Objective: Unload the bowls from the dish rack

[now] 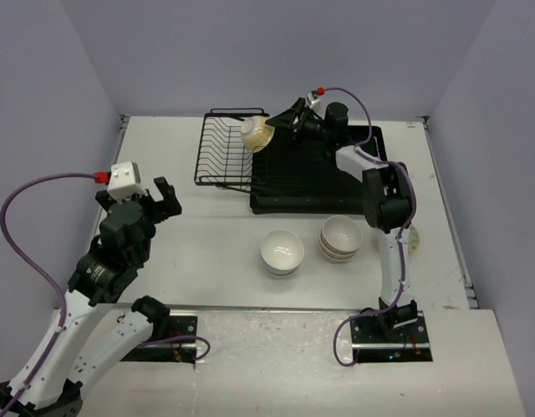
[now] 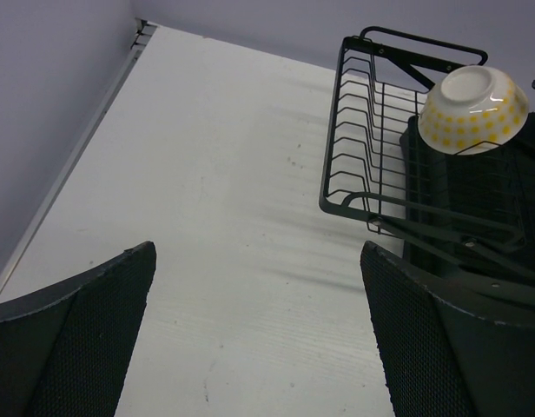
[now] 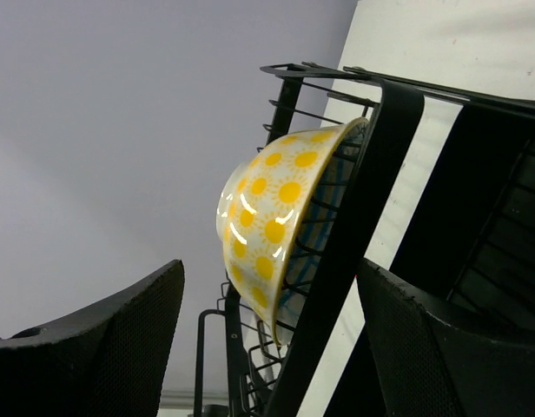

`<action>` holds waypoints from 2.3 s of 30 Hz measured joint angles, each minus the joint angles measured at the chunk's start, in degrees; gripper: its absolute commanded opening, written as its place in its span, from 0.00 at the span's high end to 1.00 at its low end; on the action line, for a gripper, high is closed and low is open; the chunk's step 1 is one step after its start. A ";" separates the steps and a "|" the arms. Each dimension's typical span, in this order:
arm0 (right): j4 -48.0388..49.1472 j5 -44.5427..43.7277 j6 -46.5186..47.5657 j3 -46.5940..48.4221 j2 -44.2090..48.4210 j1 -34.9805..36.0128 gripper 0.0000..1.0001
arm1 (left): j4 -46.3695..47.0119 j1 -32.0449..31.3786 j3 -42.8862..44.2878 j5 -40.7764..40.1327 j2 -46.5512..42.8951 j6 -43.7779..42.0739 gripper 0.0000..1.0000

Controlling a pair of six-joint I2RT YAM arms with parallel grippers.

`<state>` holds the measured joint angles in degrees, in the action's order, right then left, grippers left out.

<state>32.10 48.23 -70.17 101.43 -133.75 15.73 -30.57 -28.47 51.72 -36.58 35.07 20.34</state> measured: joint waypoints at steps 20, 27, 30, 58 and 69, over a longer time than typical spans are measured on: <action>12.39 1.73 -8.02 -4.90 -2.73 -1.22 0.26 | 0.98 1.11 -0.09 3.15 0.28 -0.42 0.00; 18.08 2.12 -10.91 -5.22 -2.73 -2.32 0.26 | 1.36 2.73 -0.13 5.11 0.74 -0.44 0.00; 19.78 2.62 -11.82 -5.20 -2.73 -2.56 0.26 | 2.10 3.76 -0.74 6.32 0.94 -0.46 0.00; 21.35 6.84 -17.20 0.15 -6.19 -3.06 0.29 | 2.75 4.52 -1.75 8.33 0.35 -0.48 0.00; 21.31 7.28 -18.32 3.63 -6.67 -2.99 0.31 | 2.78 4.85 -1.75 8.74 0.33 -0.50 0.00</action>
<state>53.41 55.51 -88.49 105.06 -140.42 12.73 -27.79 -23.62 49.98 -27.83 35.40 19.84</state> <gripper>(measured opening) 0.690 0.997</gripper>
